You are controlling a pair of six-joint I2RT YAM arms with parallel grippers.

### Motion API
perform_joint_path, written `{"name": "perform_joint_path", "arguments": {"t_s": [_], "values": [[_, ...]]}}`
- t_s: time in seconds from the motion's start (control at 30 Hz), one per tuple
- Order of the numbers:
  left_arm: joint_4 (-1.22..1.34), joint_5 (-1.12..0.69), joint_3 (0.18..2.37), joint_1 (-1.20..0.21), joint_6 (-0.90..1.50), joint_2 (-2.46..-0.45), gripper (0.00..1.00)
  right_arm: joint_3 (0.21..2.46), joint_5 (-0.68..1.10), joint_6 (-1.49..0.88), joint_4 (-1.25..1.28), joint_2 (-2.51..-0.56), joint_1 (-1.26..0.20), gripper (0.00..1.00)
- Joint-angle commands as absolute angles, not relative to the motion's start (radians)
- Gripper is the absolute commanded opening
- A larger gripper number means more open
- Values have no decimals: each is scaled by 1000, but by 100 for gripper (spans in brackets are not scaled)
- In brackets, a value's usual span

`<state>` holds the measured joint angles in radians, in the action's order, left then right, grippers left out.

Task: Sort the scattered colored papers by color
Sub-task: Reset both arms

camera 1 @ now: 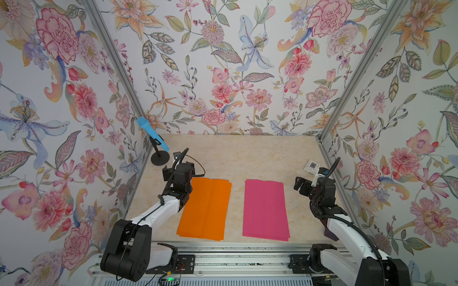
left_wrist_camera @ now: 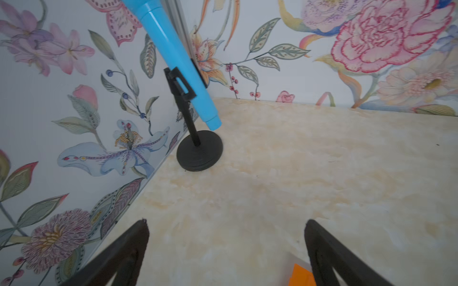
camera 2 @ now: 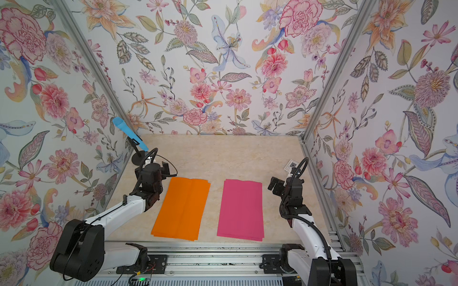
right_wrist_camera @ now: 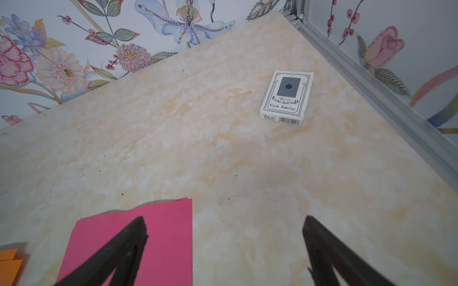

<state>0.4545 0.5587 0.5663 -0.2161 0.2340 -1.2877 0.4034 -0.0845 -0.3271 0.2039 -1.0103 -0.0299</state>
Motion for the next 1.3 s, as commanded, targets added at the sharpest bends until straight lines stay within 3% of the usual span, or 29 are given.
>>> {"name": "perform_joint_path", "arguments": {"t_s": [0.0,0.27,0.53,0.67,0.83,0.97,1.03,1.13,1.17,1.27], "values": [[732,567,433,-150,144,-1266,100,366,-171,-270,393,-1053,-25,100],[1193,473,240,-86,59,-1402,100,308,-184,-170,581,-1140,-3,100],[1279,156,219,24,79,-1457,100,217,-183,-93,846,-1215,-11,100],[1279,80,235,27,55,-1483,100,232,-187,-59,956,-1308,-21,100],[1435,107,184,11,43,-1548,100,243,-237,-16,993,-1341,-47,100],[1425,163,192,-9,31,-1552,100,162,-365,-31,1297,-1466,-53,100],[1424,210,193,-25,25,-1555,100,216,-314,-23,1133,-1437,-61,100],[1419,220,197,-29,22,-1556,100,299,-200,14,1087,-1538,-50,100],[1417,223,197,-31,21,-1556,100,265,-202,21,1187,-1562,-51,100],[1413,233,201,-32,23,-1556,100,284,-275,6,1123,-1546,-65,100]]}}
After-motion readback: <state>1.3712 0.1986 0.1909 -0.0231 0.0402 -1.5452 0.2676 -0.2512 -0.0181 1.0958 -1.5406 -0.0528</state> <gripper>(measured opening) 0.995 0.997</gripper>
